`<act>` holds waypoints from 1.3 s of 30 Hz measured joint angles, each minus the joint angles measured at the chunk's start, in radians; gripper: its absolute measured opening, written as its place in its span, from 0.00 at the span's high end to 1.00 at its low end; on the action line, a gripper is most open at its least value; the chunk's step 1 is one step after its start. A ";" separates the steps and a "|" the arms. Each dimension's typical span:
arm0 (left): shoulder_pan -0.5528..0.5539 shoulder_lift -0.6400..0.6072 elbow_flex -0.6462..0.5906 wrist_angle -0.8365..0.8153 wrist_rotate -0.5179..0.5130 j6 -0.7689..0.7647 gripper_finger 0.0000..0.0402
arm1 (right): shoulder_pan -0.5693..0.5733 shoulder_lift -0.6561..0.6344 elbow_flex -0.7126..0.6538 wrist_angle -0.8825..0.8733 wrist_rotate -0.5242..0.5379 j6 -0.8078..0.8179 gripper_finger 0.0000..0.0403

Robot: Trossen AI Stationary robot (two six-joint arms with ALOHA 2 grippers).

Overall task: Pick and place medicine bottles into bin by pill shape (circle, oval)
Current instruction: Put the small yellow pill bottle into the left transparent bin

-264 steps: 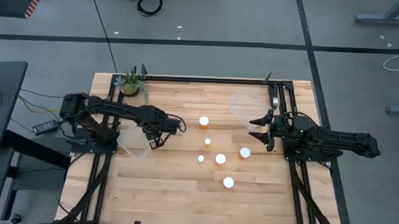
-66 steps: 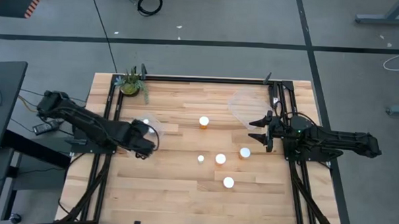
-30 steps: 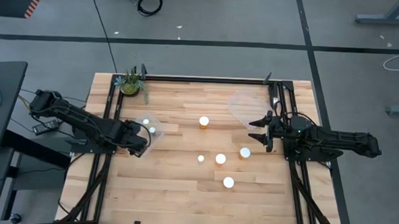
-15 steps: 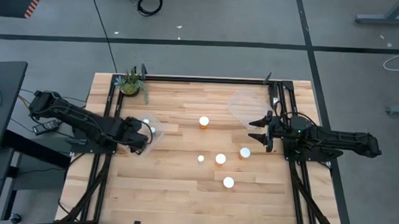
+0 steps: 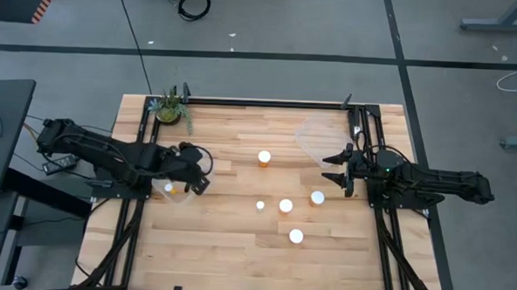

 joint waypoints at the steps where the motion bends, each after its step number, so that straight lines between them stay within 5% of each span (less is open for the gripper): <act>1: 0.000 0.006 -0.001 0.046 -0.003 0.016 0.52 | 0.000 0.000 0.000 0.000 0.000 0.000 0.32; 11: 0.002 0.201 0.023 0.353 0.014 0.163 0.52 | 0.000 0.000 0.000 0.000 0.000 0.000 0.32; 23: 0.038 0.521 0.312 0.326 0.168 0.350 0.52 | 0.000 0.000 0.000 -0.001 0.000 0.000 0.32; 39: 0.007 0.793 0.593 0.262 0.185 0.583 0.36 | 0.000 0.000 0.000 -0.007 0.000 0.000 0.32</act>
